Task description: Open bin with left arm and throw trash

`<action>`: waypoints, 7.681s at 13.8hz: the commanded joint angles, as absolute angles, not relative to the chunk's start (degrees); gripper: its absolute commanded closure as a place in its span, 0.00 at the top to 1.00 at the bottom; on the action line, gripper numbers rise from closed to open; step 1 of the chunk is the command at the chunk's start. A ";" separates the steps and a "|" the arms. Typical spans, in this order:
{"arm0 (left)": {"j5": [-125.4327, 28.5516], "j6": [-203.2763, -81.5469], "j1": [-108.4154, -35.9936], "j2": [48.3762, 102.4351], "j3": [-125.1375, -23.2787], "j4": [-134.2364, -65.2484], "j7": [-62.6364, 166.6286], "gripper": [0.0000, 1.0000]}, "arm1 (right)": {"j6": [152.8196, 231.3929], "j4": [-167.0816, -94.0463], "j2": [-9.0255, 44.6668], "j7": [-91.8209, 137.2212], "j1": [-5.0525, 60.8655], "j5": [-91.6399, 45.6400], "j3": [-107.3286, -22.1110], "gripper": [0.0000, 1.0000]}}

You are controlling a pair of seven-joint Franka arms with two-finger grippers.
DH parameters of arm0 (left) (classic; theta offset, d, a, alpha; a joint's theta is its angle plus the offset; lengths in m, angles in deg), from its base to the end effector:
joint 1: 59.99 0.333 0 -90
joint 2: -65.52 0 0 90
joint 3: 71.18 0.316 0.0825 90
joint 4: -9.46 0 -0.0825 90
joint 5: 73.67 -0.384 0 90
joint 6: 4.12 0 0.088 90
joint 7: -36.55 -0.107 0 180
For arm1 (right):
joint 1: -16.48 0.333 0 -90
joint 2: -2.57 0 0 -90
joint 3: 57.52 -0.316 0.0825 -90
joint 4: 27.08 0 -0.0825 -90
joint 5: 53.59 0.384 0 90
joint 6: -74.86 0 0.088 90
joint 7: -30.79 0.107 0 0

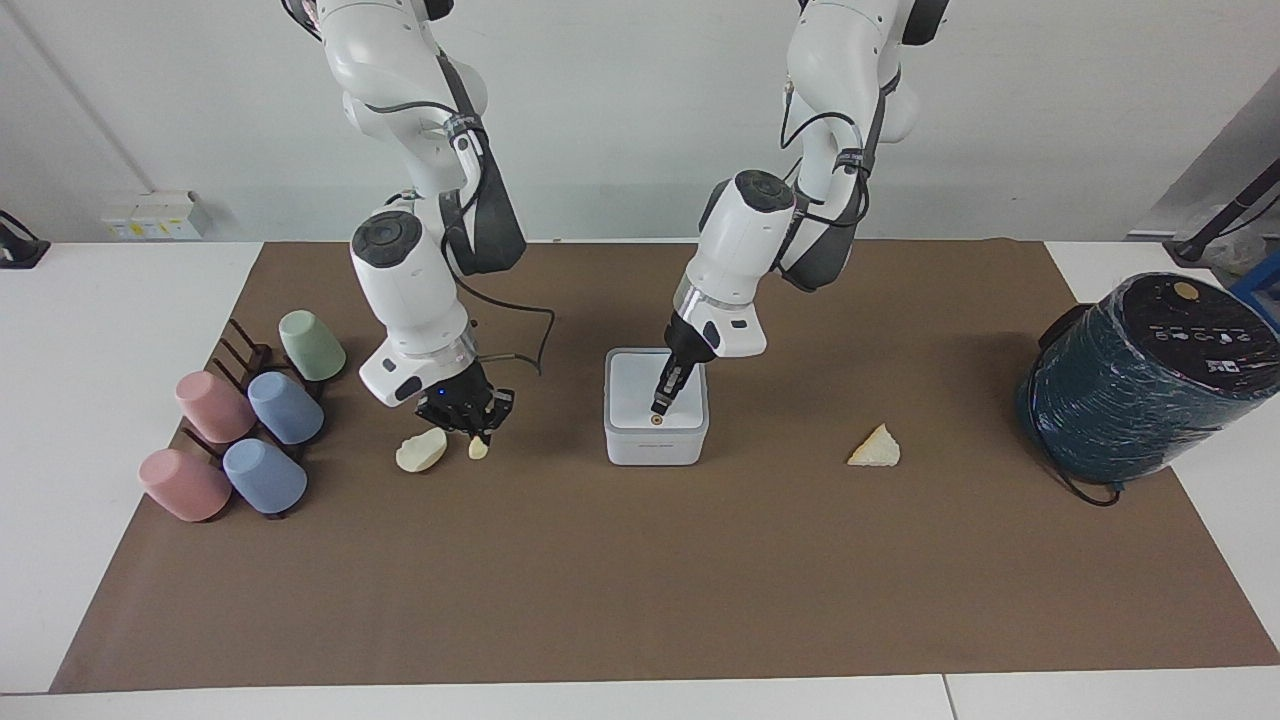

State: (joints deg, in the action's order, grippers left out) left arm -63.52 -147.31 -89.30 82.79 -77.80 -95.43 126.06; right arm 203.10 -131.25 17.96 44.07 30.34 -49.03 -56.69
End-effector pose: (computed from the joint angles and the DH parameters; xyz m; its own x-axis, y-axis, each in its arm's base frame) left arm 0.5401 -0.3826 0.4085 0.5013 0.8463 -0.1800 0.8375 -0.4224 0.3465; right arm 0.6241 0.1475 0.4057 0.9900 -0.0541 0.1304 -0.0414 -0.9943 -0.0979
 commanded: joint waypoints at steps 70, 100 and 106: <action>-76.13 -142.72 -63.24 83.01 -76.10 -107.09 27.24 0.00 | 211.96 -141.07 20.58 38.51 23.60 -63.52 -57.26 1.00; -67.52 -120.92 -89.08 80.90 -77.16 -86.78 89.02 0.00 | 190.17 -122.79 15.31 50.38 23.51 -39.73 -60.33 0.00; -66.11 -120.92 -89.17 80.90 -77.16 -86.61 92.97 0.50 | 191.49 -123.31 15.84 56.18 27.12 -28.56 -60.42 0.00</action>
State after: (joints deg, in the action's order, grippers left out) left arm -66.92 -119.77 -88.52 81.53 -77.78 -85.51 91.05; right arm 190.85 -123.51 15.20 54.67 27.17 -32.16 -60.16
